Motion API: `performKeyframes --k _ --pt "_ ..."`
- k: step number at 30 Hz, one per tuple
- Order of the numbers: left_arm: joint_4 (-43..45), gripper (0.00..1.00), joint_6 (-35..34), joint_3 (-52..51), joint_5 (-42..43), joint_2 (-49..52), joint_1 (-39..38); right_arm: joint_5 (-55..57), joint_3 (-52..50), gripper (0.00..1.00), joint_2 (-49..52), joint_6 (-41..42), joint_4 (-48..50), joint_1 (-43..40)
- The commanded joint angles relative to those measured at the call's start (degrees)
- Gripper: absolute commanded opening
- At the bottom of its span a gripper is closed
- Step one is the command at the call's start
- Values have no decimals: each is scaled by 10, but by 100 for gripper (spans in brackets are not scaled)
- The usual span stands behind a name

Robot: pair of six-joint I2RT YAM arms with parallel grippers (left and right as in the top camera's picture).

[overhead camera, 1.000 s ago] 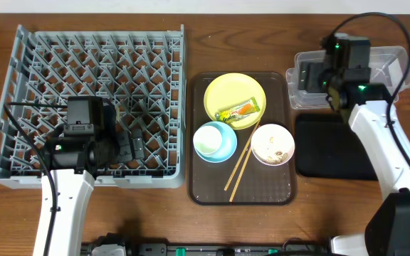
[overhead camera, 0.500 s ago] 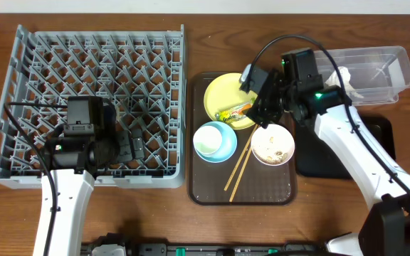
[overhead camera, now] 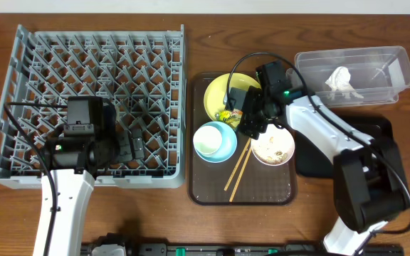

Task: Sort waste into correct bins and load items into the dishwasher rack
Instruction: 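Grasp the green Pandan wrapper on the yellow plate with the right gripper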

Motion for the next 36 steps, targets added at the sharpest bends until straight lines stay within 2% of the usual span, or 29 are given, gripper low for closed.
performKeyframes --k 1,10,14,21,22,25,28,30,36 --pt "-1 100 -5 13 6 0 -2 35 6 92 25 -16 16 9" --pt "-1 100 -5 13 6 0 -2 40 6 90 69 -20 47 14" --pt "-1 100 -5 13 6 0 -2 46 6 73 70 -17 63 14" --pt "-1 100 -5 13 6 0 -2 51 6 54 69 19 67 13" --pt "-1 100 -5 13 6 0 -2 55 6 48 69 26 66 13" --pt "-1 100 -5 13 6 0 -2 65 6 20 68 56 64 13" --pt "-1 100 -5 13 6 0 -2 65 6 4 67 87 59 13" --pt "-1 100 -5 13 6 0 -2 65 6 1 65 115 56 13" --pt "-1 100 -5 13 6 0 -2 65 6 1 44 168 34 13"
